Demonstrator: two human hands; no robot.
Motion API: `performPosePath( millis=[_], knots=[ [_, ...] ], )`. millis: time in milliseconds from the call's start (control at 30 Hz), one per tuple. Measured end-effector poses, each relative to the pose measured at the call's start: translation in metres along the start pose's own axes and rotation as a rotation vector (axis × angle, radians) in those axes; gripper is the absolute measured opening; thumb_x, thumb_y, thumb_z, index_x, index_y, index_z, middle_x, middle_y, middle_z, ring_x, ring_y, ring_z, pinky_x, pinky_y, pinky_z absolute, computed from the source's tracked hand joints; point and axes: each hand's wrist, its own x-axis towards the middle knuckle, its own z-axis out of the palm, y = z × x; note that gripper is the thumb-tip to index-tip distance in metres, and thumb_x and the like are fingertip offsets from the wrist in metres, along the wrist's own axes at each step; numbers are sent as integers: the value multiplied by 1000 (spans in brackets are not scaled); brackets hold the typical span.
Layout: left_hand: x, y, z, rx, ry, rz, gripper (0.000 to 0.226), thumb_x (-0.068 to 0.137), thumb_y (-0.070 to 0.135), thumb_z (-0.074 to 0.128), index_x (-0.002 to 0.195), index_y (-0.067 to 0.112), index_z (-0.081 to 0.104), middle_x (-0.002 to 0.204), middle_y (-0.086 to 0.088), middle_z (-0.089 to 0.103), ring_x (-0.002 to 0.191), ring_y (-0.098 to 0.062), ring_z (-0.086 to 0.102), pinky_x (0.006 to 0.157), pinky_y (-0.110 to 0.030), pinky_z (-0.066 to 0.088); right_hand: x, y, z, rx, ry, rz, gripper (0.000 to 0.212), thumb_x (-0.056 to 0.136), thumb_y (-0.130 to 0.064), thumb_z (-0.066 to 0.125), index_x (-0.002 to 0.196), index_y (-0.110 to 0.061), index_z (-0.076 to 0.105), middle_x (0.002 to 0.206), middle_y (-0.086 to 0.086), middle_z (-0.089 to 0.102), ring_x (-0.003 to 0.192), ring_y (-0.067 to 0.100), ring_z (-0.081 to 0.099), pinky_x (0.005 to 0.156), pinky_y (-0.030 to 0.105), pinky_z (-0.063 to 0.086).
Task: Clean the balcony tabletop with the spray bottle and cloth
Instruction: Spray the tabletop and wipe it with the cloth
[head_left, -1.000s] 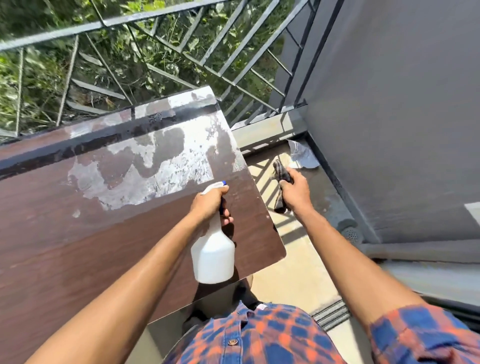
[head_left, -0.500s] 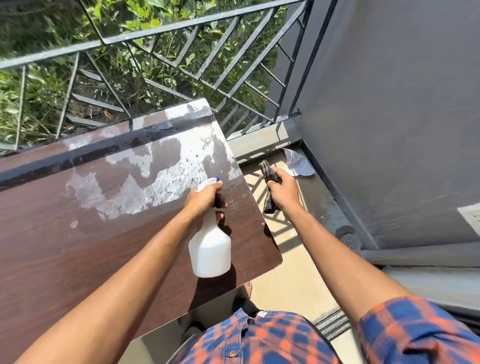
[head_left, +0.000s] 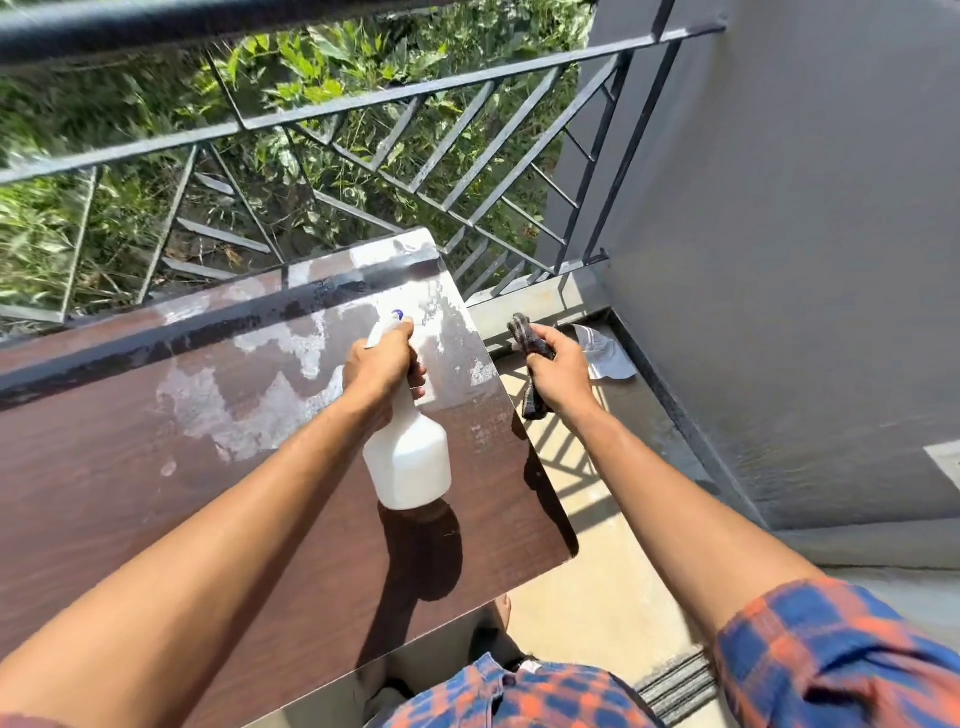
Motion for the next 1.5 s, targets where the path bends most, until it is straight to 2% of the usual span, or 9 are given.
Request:
performPosePath(
  millis=[133, 333, 433, 600, 767, 967, 1200, 1400, 1500],
  knots=[
    [5, 20, -7, -55, 2, 8, 37, 80, 47, 63, 66, 13, 57, 52, -10, 59, 53, -28, 64, 55, -33, 51, 3, -13, 5, -7, 8, -36, 49, 77, -4, 52, 116, -29, 69, 93, -11, 72, 81, 12, 63, 70, 29, 49],
    [9, 44, -5, -34, 38, 80, 32, 84, 40, 62, 70, 11, 66, 66, -10, 70, 52, -25, 62, 57, -35, 55, 6, -22, 10, -3, 8, -70, 49, 81, 2, 53, 121, -22, 69, 102, -7, 72, 81, 0, 61, 65, 13, 43],
    [11, 45, -8, -47, 51, 67, 31, 83, 39, 61, 69, 12, 65, 59, -11, 67, 53, -26, 68, 56, -36, 57, 6, -25, 13, 4, 1, -75, 50, 81, 3, 53, 122, -21, 68, 105, -8, 72, 89, 6, 64, 72, 18, 44],
    [14, 38, -19, -128, -90, -40, 31, 95, 30, 55, 72, 8, 53, 64, -13, 56, 47, -25, 52, 43, -27, 42, 7, -30, 17, 14, -2, -64, 49, 83, 4, 54, 124, -19, 67, 110, -6, 72, 92, 8, 66, 68, 9, 44],
    [18, 32, -37, -132, -51, -40, 21, 87, 21, 57, 68, 11, 56, 59, -12, 58, 46, -23, 49, 46, -28, 42, 9, -35, 26, 1, 9, -59, 53, 81, 2, 56, 126, -23, 68, 114, -6, 72, 105, 18, 67, 93, 33, 54],
    [23, 32, -67, -159, 13, -44, 31, 93, 28, 59, 68, 9, 53, 59, -14, 57, 52, -28, 59, 49, -31, 46, 6, -49, 41, -10, -11, -99, 51, 80, 2, 57, 120, -26, 72, 106, -9, 74, 93, 10, 66, 77, 21, 46],
    [27, 25, -116, -161, 64, -72, 34, 92, 32, 58, 63, 16, 48, 54, -9, 48, 47, -25, 56, 59, -36, 52, 3, -63, 64, -42, -63, -144, 51, 79, -2, 57, 123, -24, 70, 113, -8, 72, 105, 14, 66, 86, 23, 48],
    [28, 19, -163, -230, 100, -98, 39, 99, 31, 55, 66, 12, 52, 57, -9, 56, 51, -23, 49, 53, -32, 42, -5, -77, 93, -59, -104, -184, 52, 83, 0, 58, 129, -23, 67, 123, -5, 69, 108, 11, 63, 96, 26, 49],
    [30, 15, -190, -261, 206, -100, 37, 99, 31, 55, 66, 15, 49, 45, -3, 53, 53, -23, 52, 51, -32, 47, -13, -86, 109, -70, -143, -210, 52, 84, 4, 57, 129, -21, 66, 118, -5, 67, 87, 0, 62, 76, 4, 46]
  ],
)
